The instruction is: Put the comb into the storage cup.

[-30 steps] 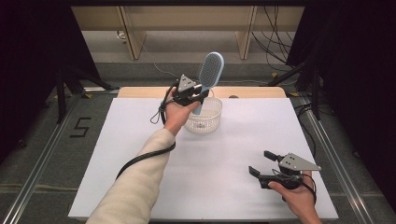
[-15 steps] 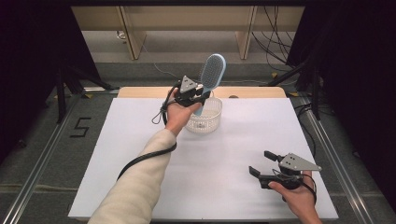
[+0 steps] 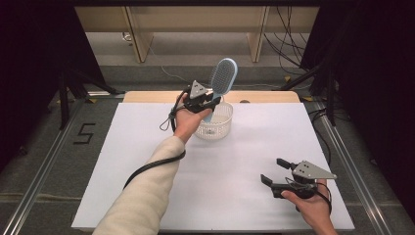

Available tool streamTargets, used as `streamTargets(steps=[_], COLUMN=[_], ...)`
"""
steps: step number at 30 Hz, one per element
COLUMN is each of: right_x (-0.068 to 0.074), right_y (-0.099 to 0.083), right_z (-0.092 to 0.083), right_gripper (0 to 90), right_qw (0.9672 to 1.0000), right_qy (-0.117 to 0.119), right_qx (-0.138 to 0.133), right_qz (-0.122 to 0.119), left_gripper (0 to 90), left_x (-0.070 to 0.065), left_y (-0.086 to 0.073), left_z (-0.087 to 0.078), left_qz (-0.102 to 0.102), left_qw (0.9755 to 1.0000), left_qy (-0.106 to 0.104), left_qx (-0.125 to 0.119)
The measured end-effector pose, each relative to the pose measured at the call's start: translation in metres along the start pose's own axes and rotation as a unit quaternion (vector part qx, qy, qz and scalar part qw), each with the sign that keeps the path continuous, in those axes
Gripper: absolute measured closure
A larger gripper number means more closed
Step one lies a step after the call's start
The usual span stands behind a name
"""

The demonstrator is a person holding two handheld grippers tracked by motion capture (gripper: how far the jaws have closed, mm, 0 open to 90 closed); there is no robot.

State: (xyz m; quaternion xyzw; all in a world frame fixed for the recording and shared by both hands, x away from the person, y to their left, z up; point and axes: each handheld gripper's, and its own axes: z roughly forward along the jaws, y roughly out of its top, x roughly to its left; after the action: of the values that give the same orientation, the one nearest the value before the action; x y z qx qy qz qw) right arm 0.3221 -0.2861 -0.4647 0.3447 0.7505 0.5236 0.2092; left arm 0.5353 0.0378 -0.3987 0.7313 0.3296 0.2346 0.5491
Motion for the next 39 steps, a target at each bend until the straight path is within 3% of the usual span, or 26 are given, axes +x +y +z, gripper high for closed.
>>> streamTargets(steps=[39], right_x=[0.0], right_y=[0.0], right_z=[0.001], right_gripper=[15.6], right_qw=[1.0], right_qy=[0.001], right_qx=[0.002], right_qz=[0.0], left_gripper=[69.8], left_x=[0.002], left_y=[-0.014], left_z=[0.004], left_qz=[0.008], left_qw=[0.9999], left_qy=[0.001], left_qx=[0.011])
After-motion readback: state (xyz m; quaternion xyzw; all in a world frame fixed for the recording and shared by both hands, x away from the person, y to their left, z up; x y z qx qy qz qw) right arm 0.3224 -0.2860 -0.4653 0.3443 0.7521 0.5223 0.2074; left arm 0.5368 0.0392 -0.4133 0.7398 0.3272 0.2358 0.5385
